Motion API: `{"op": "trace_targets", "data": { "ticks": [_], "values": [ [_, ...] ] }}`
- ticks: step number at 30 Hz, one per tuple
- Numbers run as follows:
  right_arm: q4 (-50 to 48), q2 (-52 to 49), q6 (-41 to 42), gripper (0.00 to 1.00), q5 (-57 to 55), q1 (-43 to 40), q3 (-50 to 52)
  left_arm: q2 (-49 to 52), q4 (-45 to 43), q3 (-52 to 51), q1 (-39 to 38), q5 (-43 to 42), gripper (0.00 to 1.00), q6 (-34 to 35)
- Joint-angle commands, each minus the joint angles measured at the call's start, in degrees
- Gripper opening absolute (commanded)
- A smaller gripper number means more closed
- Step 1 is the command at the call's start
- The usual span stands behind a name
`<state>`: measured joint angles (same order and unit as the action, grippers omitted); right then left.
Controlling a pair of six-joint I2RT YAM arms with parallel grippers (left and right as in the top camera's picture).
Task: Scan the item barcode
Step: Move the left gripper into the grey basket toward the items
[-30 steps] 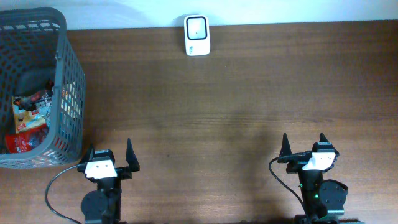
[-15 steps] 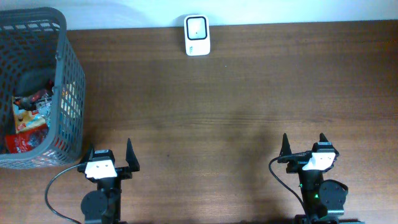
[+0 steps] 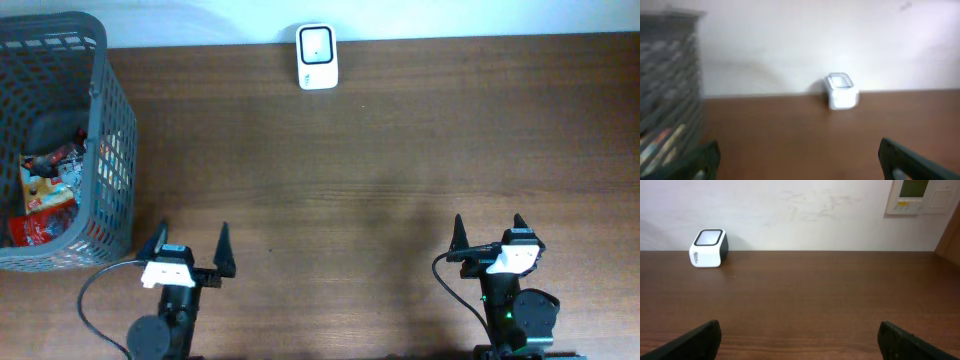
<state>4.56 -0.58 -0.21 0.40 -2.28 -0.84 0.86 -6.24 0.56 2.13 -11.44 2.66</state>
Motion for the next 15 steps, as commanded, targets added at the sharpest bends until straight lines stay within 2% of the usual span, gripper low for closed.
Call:
{"op": "trace_targets", "data": {
  "ticks": [1, 3, 6, 8, 10, 11, 12, 13, 15],
  "values": [
    [0.11, 0.39, 0.04, 0.98, -0.7, -0.33, 0.52, -0.52, -11.85, -0.02, 0.28, -15.74, 0.99, 1.33],
    [0.11, 0.39, 0.04, 0.98, -0.7, -0.33, 0.52, -0.48, -20.85, 1.4, 0.28, -17.73, 0.99, 6.34],
    [0.11, 0.39, 0.04, 0.98, -0.7, -0.33, 0.52, 2.03, -19.93, 8.2, 0.28, -14.99, 0.99, 6.29],
    [0.11, 0.39, 0.04, 0.98, -0.7, -0.33, 0.52, 7.08, -14.16, 15.56, 0.28, -10.73, 0.99, 5.57],
    [0.11, 0.39, 0.04, 0.98, -0.7, -0.33, 0.52, 18.25, 0.26, 28.94, 0.28, -11.85, 0.99, 0.24],
    [0.11, 0.39, 0.04, 0.98, -0.7, -0.33, 0.52, 22.12, 4.72, 33.22, 0.28, -12.96, 0.99, -1.18],
    [0.11, 0.39, 0.04, 0.98, -0.7, -0.33, 0.52, 30.91, 14.23, 42.64, 0.28, -18.32, 0.99, -4.26],
    [0.11, 0.39, 0.04, 0.98, -0.7, -0.33, 0.52, 38.42, 19.82, 50.36, 0.28, -25.27, 0.99, -4.68],
    [0.11, 0.39, 0.04, 0.98, -0.7, -0.33, 0.52, 45.48, 21.03, 56.5, 0.28, -31.8, 0.99, -4.7]
  ]
}}
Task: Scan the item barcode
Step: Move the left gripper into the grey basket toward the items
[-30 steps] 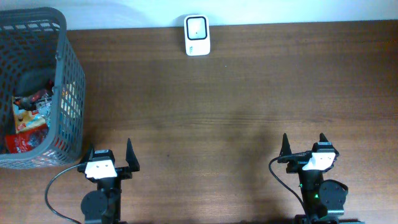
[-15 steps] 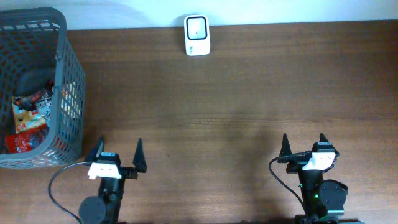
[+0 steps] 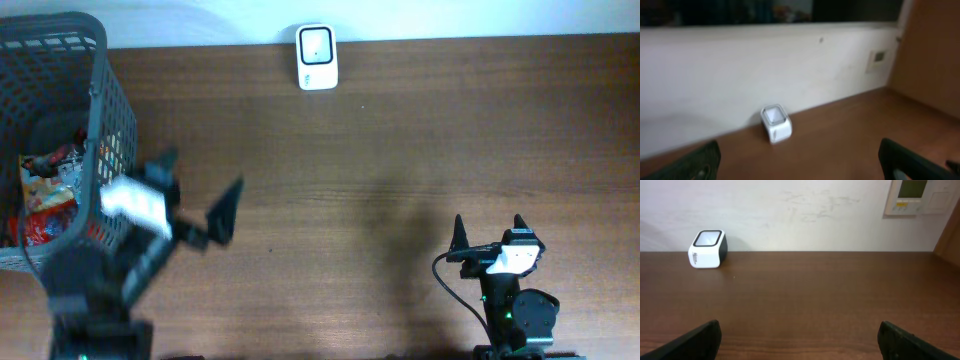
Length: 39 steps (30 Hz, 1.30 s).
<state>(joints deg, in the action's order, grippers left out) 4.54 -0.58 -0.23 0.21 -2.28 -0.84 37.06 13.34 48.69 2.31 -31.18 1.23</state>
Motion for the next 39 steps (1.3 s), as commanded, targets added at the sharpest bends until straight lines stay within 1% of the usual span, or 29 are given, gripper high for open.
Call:
{"op": "trace_targets", "data": {
  "ticks": [1, 3, 5, 7, 8, 9, 10, 11, 12, 13, 14, 15, 18, 20, 21, 26, 28, 31, 32, 36, 39],
  "values": [
    [0.13, 0.39, 0.07, 0.98, -0.5, -0.33, 0.52, 14.03, 0.09, 12.11, 0.11, -14.6, 0.99, -3.69],
    [0.13, 0.39, 0.07, 0.98, -0.5, -0.33, 0.52, 20.83, 2.69, 19.65, 0.11, -13.97, 0.99, -3.67],
    [0.13, 0.39, 0.07, 0.98, -0.5, -0.33, 0.52, 27.21, 8.85, 27.78, 0.11, -10.47, 0.99, -3.65],
    [0.13, 0.39, 0.07, 0.98, -0.5, -0.33, 0.52, 37.46, 27.93, 44.83, 0.11, 4.76, 0.99, -3.69],
    [0.13, 0.39, 0.07, 0.98, -0.5, -0.33, 0.52, 40.41, 33.4, 50.12, 0.11, 7.8, 0.99, -3.69],
    [0.13, 0.39, 0.07, 0.98, -0.5, -0.33, 0.52, 42.8, 37.57, 54.27, 0.11, 8.98, 0.99, -3.69],
    [0.13, 0.39, 0.07, 0.99, -0.5, -0.33, 0.52, 45.11, 40.39, 57.57, 0.11, 10.23, 0.99, -3.69],
    [0.13, 0.39, 0.07, 0.98, -0.5, -0.33, 0.52, 45.75, 40.15, 57.75, 0.13, 12.26, 0.99, -3.69],
    [0.13, 0.39, 0.07, 0.98, -0.5, -0.33, 0.52, 46.27, 39.45, 57.75, 0.17, 17.4, 0.99, -3.65],
    [0.13, 0.39, 0.07, 0.98, -0.5, -0.33, 0.52, 46.6, 39.65, 57.77, 0.63, 25.11, 0.99, -0.42],
    [0.13, 0.39, 0.07, 0.98, -0.5, -0.33, 0.52, 46.88, 40.3, 57.77, 1.84, 33.24, 0.99, 4.26],
    [0.13, 0.39, 0.07, 0.98, -0.5, -0.33, 0.52, 47.19, 40.72, 58.38, 3.89, 34.4, 0.99, 4.59],
    [0.13, 0.39, 0.07, 0.98, -0.5, -0.33, 0.52, 49.96, 48.35, 66.36, 13.38, 34.01, 0.99, 4.98],
    [0.13, 0.39, 0.07, 0.98, -0.5, -0.33, 0.52, 51.52, 51.04, 70.2, 19.17, 33.99, 0.99, 4.98],
    [0.13, 0.39, 0.07, 0.98, -0.5, -0.33, 0.52, 51.76, 52.26, 70.88, 22.29, 34.01, 0.99, 4.98],
    [0.13, 0.39, 0.07, 0.98, -0.5, -0.33, 0.52, 53.96, 53.05, 70.23, 30.64, 33.62, 0.99, 5.01],
    [0.13, 0.39, 0.07, 0.98, -0.5, -0.33, 0.52, 57.29, 55.56, 70.23, 31.41, 30.73, 0.99, 4.98],
    [0.13, 0.39, 0.07, 0.98, -0.5, -0.33, 0.52, 62.82, 59.63, 70.23, 31.19, 30.49, 0.99, 4.59],
    [0.13, 0.39, 0.07, 0.98, -0.5, -0.33, 0.52, 64.61, 61.0, 70.23, 31.19, 30.4, 0.99, 3.32],
    [0.13, 0.39, 0.07, 0.98, -0.5, -0.33, 0.52, 70.34, 66.75, 70.23, 31.26, 21.62, 0.99, -6.16],
    [0.13, 0.39, 0.07, 0.98, -0.5, -0.33, 0.52, 72.76, 71.12, 70.23, 31.23, 21.51, 0.99, -7.37]
  ]
}}
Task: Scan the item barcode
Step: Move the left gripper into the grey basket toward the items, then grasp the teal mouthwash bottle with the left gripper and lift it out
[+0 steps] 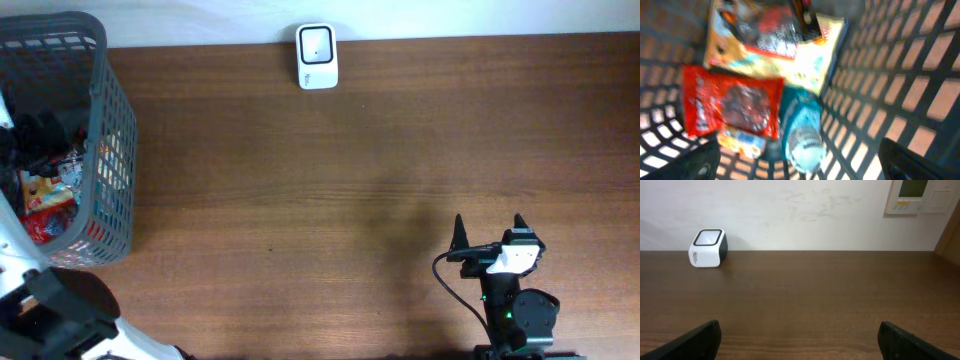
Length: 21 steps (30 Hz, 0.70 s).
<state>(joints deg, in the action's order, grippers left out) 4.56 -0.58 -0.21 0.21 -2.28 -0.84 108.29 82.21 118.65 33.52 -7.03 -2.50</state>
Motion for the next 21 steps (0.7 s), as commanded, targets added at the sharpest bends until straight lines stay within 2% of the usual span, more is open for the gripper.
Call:
{"op": "trace_targets", "data": {
  "ticks": [1, 5, 8, 9, 13, 15, 17, 19, 20, 21],
  "values": [
    [0.11, 0.39, 0.04, 0.98, -0.5, -0.33, 0.52, 1.86, 3.19, 0.26, 0.02, -2.62, 0.99, -3.63],
    [0.11, 0.39, 0.04, 0.98, -0.5, -0.33, 0.52, 2.95, 5.11, -0.55, 0.02, -1.81, 1.0, -3.65],
    [0.11, 0.39, 0.04, 0.98, -0.5, -0.33, 0.52, 4.42, 4.87, -1.51, 0.02, -1.11, 0.92, -3.63],
    [0.11, 0.39, 0.04, 0.98, -0.5, -0.33, 0.52, 5.14, 4.87, -2.01, 0.0, -1.11, 0.92, -3.63],
    [0.11, 0.39, 0.04, 0.98, -0.5, -0.33, 0.52, 6.58, -0.07, -6.78, 0.04, -0.02, 0.92, -3.65],
    [0.11, 0.39, 0.04, 0.98, -0.5, -0.33, 0.52, 6.8, -1.64, -8.13, 0.02, -0.07, 0.76, -3.65],
    [0.11, 0.39, 0.04, 0.98, -0.5, -0.33, 0.52, 7.43, -1.42, -9.11, -0.02, -0.28, 0.72, -3.63],
    [0.11, 0.39, 0.04, 0.99, -0.5, -0.33, 0.52, 7.87, -0.59, -9.11, -0.02, -1.01, 0.6, -3.63],
    [0.11, 0.39, 0.04, 0.98, -0.5, -0.33, 0.52, 7.96, -0.68, -9.11, -0.02, -1.11, 0.43, -3.63],
    [0.11, 0.39, 0.04, 0.98, -0.5, -0.33, 0.52, 7.96, -0.9, -9.11, -0.02, -1.11, 0.34, -3.63]
  ]
}}
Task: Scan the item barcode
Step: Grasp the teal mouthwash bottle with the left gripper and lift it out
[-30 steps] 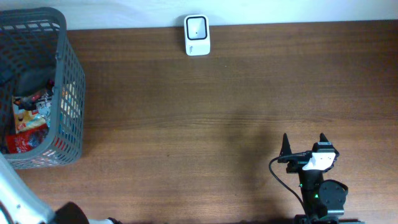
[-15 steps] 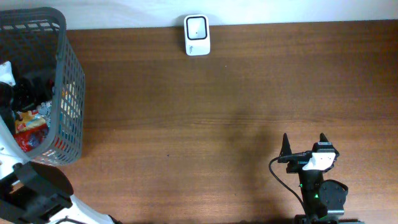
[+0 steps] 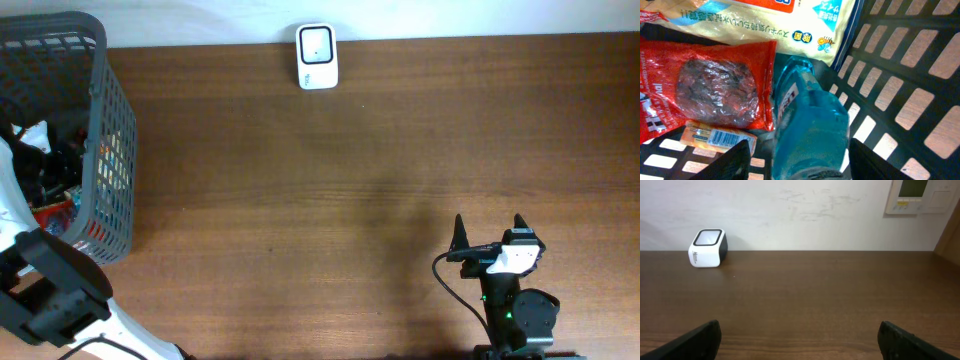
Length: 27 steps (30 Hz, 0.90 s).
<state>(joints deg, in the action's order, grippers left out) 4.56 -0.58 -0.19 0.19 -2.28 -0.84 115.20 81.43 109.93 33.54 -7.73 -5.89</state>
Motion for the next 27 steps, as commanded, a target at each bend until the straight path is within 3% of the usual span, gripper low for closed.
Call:
{"op": "trace_targets", "data": {
  "ticks": [1, 4, 6, 9, 11, 15, 18, 19, 21, 27],
  "values": [
    [0.11, 0.39, 0.04, 0.98, -0.48, -0.33, 0.52, 1.05, -0.37, -0.39, -0.04, -0.44, 0.33, -0.22],
    [0.11, 0.39, 0.02, 0.99, -0.48, -0.33, 0.52, 1.05, -0.39, -0.39, -0.04, -0.44, 0.33, -0.22],
    [0.11, 0.39, 0.02, 0.98, -0.48, -0.33, 0.52, 1.05, -0.44, -0.37, -0.04, -0.44, 0.2, -0.22],
    [0.11, 0.39, 0.02, 0.98, -0.48, -0.33, 0.52, 1.05, 0.76, 1.73, -0.04, -2.03, 0.14, -0.22],
    [0.11, 0.39, 0.02, 0.98, -0.48, -0.33, 0.52, 1.05, 3.52, 7.3, -0.04, -4.0, 0.06, -0.2],
    [0.11, 0.39, 0.02, 0.98, -0.48, -0.33, 0.52, 1.05, 11.41, 24.04, -0.04, -4.17, 0.01, 0.72],
    [0.11, 0.39, 0.02, 0.98, -0.48, -0.33, 0.52, 0.94, 15.3, 40.39, -0.04, -5.75, 0.01, 1.81],
    [0.11, 0.39, 0.02, 0.98, -0.48, -0.33, 0.52, 0.33, 15.3, 44.11, -0.04, -7.04, 0.05, 1.99],
    [0.11, 0.39, 0.02, 0.98, -0.48, -0.33, 0.52, -2.12, 15.28, 53.07, -0.04, -12.04, 0.02, 1.99],
    [0.11, 0.39, 0.02, 0.98, -0.48, -0.33, 0.52, -8.85, 13.29, 65.0, -2.25, -27.85, 0.0, 3.1]
  ]
}}
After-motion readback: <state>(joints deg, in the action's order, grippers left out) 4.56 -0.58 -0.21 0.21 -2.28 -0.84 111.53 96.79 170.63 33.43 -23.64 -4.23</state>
